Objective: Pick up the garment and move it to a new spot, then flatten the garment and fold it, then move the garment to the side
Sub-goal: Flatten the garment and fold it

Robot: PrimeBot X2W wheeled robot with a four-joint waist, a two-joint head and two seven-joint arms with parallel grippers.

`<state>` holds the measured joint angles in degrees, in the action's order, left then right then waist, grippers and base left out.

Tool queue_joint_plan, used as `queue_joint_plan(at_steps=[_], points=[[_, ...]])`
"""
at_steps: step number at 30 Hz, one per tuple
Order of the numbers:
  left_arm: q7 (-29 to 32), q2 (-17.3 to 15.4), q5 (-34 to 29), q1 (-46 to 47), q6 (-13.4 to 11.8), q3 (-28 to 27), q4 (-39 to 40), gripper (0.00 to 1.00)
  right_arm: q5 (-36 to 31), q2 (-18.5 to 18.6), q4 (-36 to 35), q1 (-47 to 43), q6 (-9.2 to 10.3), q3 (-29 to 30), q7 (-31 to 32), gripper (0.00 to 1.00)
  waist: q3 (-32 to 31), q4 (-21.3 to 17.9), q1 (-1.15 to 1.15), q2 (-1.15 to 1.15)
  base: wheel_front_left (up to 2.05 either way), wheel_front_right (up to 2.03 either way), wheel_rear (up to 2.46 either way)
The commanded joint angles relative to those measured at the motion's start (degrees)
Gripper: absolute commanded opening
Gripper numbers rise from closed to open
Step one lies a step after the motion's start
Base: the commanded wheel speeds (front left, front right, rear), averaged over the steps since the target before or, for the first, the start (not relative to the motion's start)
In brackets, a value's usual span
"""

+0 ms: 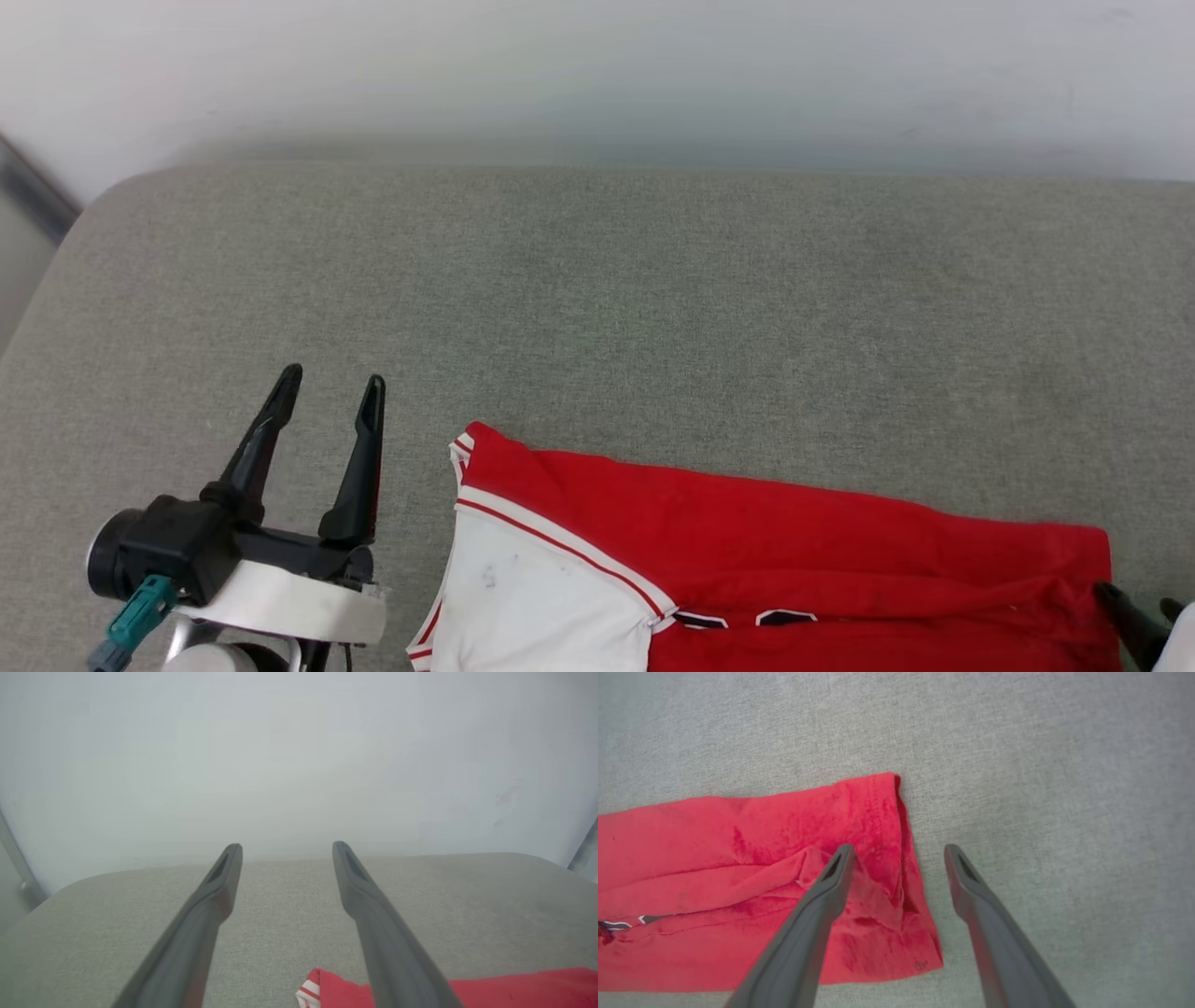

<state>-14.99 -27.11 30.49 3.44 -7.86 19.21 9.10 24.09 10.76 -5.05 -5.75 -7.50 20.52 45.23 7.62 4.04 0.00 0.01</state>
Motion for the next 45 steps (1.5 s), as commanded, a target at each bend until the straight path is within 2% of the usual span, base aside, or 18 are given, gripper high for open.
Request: queue_joint_plan(at_steps=[1,5,12,20,21,22,29,39,45], points=[[-0.2,0.4,-1.6,-0.4,0.8,-0.9,0.2,1.0,-0.3,-0.8,0.7,0.9,0.02,0.1,-0.5,1.0,0.6,0.0,0.0,-0.01,0.0,0.0,0.0],[-0.2,3.8,-6.3,-1.8,4.6,-5.8,-0.1,1.0,-0.5,-3.4,4.3,1.7,0.02,0.9,-1.8,1.0,1.6,0.3,0.0,-0.01,0.0,0.0,0.0],[-0.2,9.5,-12.4,-3.2,10.8,-11.5,-0.4,1.0,0.6,-4.5,9.1,1.6,0.02,-1.0,-2.7,1.0,2.7,1.0,0.0,-0.01,0.0,0.0,0.0],[-0.2,13.3,-16.4,-3.3,14.4,-14.9,-1.2,1.0,1.4,-4.9,14.4,0.9,0.02,-4.3,-3.6,0.99,3.3,1.7,0.0,-0.01,0.0,0.0,0.0],[-0.2,13.7,-16.4,-3.3,14.5,-15.1,-1.3,1.0,1.9,-4.9,14.6,0.9,0.02,-4.9,-3.7,0.35,3.3,1.7,0.0,-0.01,0.0,0.0,0.0],[-0.2,14.1,-16.5,-3.3,14.7,-15.3,-1.4,1.0,2.2,-4.8,14.5,1.1,0.01,-5.2,-4.2,0.0,3.2,1.6,0.0,-0.01,0.0,0.0,0.0],[-0.2,14.7,-17.2,-3.9,15.2,-16.1,-2.2,1.0,3.2,-0.8,12.3,1.9,0.06,-4.3,-7.5,0.0,2.1,1.1,0.0,-0.01,0.0,0.0,0.0],[-0.2,13.7,-16.2,-4.4,15.3,-15.6,-1.5,1.0,2.8,6.4,12.0,2.3,0.05,3.3,-9.8,0.0,1.5,-0.3,0.0,-0.01,0.0,0.0,0.0],[-0.2,13.4,-15.7,-4.6,15.4,-15.5,-1.6,1.0,6.7,6.9,9.0,1.1,0.03,2.1,-9.0,0.0,1.6,-0.8,0.0,-0.01,0.0,0.0,0.0]])
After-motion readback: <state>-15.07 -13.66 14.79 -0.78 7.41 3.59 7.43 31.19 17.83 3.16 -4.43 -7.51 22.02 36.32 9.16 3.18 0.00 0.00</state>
